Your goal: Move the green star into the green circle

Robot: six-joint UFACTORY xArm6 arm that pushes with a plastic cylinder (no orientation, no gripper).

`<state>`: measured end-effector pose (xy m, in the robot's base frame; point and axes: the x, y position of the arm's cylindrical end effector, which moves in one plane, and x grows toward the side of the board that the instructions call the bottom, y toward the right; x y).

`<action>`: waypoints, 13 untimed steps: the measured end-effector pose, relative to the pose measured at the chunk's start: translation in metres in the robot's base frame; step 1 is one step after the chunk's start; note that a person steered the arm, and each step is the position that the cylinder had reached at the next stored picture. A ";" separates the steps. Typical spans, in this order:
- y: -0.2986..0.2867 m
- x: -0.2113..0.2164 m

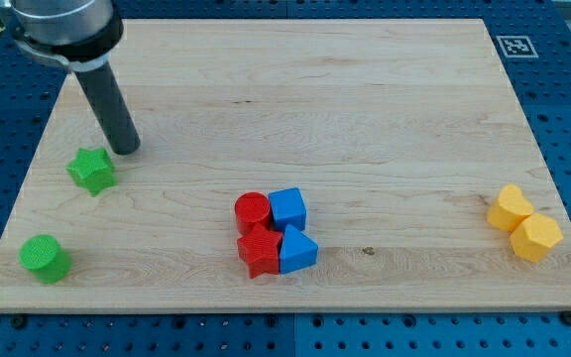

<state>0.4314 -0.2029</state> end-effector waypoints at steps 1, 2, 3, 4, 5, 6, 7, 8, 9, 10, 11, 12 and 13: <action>-0.011 0.009; -0.004 0.033; -0.008 0.045; -0.011 0.056; -0.011 0.062; -0.012 0.062; -0.013 0.062; -0.013 0.062; -0.021 0.055; -0.022 0.062; -0.022 0.067; -0.022 0.077; -0.023 0.078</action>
<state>0.5095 -0.2262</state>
